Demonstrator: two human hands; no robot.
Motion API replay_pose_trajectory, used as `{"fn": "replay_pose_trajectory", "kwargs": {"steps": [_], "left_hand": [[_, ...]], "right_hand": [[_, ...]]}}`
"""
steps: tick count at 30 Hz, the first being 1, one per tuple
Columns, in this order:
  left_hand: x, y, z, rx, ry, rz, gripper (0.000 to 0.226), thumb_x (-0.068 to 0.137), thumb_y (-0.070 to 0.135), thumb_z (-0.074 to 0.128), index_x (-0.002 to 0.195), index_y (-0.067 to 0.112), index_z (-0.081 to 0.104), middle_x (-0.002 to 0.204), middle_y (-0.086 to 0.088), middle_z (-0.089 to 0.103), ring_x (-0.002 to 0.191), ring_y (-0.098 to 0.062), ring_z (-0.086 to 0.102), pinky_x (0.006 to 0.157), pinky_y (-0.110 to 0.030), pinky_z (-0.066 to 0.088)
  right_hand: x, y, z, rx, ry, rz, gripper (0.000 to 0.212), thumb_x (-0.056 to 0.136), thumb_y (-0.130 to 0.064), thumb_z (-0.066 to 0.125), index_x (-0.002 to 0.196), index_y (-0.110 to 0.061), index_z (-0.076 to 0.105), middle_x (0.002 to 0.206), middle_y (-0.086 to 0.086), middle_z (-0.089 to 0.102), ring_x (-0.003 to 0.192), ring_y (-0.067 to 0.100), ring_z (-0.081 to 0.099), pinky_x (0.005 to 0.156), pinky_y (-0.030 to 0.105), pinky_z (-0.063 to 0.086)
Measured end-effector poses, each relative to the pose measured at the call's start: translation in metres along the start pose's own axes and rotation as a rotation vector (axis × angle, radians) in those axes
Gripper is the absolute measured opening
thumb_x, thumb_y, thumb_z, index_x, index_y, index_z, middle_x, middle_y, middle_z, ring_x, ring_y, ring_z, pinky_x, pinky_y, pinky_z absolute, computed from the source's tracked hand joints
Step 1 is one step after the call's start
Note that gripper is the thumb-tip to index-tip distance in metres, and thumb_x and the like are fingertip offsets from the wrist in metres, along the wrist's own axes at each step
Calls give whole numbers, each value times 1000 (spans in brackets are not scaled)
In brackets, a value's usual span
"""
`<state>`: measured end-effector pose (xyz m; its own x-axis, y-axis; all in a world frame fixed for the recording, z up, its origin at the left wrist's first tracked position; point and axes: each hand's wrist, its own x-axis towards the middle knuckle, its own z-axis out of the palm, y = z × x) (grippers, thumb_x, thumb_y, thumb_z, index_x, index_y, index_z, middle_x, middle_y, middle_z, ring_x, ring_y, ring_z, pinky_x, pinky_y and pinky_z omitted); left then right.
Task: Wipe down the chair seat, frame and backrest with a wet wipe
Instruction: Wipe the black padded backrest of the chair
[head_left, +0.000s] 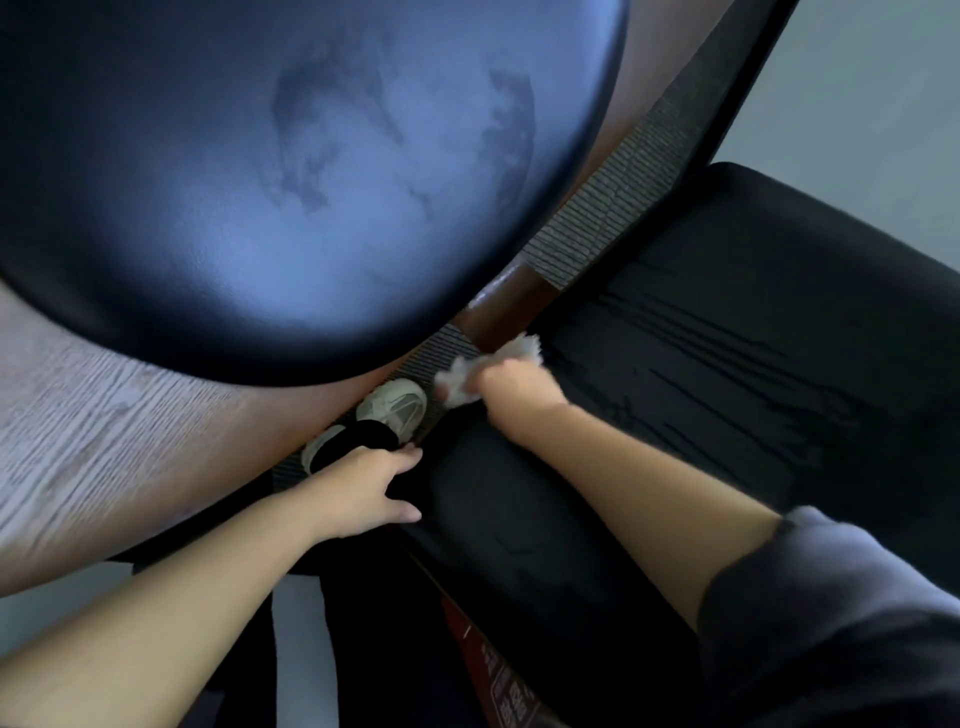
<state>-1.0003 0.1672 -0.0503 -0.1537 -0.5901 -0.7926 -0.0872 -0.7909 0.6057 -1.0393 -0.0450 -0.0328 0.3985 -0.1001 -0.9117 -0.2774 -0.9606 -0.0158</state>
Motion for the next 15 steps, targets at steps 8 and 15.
{"fn": "replay_pose_trajectory", "kwargs": {"steps": [8,15], "left_hand": [[11,34,-13,122,31,94,81,86,33,72,152,15,29,160,0,23,147,-12,21,109,-10,7],[29,62,-21,163,17,93,72,88,29,69,150,14,34,159,-1,24,147,-17,21,121,-27,14]], "right_hand": [[-23,55,-44,34,-18,198,42,100,-16,38,142,-11,40,147,14,40,137,32,36,114,41,27],[-63,39,-13,140,16,-97,46,97,-9,42,141,-22,46,151,2,37,139,26,32,111,40,31]]}}
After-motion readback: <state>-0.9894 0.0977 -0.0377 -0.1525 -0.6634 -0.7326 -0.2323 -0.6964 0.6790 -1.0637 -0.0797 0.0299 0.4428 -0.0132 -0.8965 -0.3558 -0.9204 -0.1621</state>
